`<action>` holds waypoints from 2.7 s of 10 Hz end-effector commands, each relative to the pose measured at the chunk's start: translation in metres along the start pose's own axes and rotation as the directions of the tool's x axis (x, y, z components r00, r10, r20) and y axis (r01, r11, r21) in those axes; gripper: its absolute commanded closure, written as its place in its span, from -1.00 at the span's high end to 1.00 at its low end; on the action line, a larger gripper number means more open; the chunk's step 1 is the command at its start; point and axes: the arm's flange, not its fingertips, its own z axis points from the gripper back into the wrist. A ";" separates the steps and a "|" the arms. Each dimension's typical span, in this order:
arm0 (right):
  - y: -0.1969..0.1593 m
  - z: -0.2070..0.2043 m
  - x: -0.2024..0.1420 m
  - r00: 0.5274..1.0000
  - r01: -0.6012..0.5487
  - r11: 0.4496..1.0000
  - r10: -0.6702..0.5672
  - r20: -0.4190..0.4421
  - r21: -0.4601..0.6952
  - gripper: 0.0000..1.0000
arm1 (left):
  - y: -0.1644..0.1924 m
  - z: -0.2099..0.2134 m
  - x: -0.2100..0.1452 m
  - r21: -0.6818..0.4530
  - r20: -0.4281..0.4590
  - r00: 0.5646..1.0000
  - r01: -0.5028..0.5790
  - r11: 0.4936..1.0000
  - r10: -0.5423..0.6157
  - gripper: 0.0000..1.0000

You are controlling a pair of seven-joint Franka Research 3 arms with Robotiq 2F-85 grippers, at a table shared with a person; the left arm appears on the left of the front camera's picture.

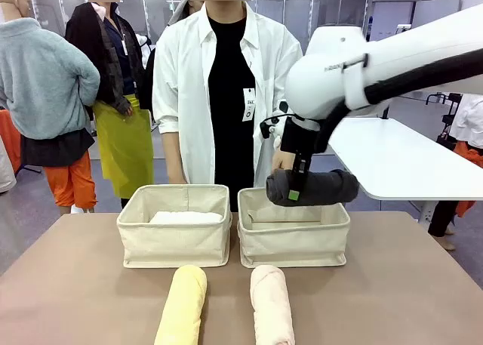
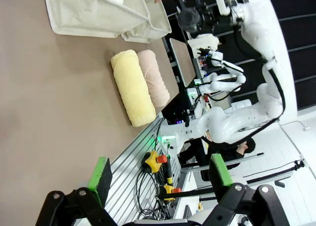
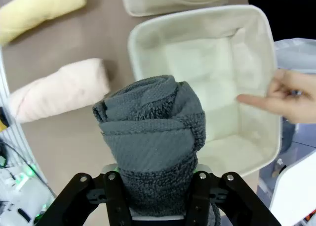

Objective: Divide the towels into two baskets.
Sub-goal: Pick up one hotel-folded towel from the bottom of the table and place it in the Fabric basket indicated by the person.

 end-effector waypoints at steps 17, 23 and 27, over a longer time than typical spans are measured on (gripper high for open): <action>-0.080 -0.081 0.028 0.992 0.046 0.998 -0.040 -0.119 0.046 1.00 | -0.004 0.001 -0.004 -0.007 0.003 1.000 0.009 1.000 -0.009 1.00; -0.093 -0.083 0.036 0.996 0.002 0.998 0.003 -0.085 0.064 1.00 | -0.004 0.001 -0.004 -0.007 0.003 1.000 0.009 1.000 -0.009 1.00; -0.093 -0.083 0.036 0.996 0.002 0.998 0.003 -0.085 0.064 1.00 | -0.004 0.001 -0.004 -0.007 0.003 1.000 0.009 1.000 -0.009 1.00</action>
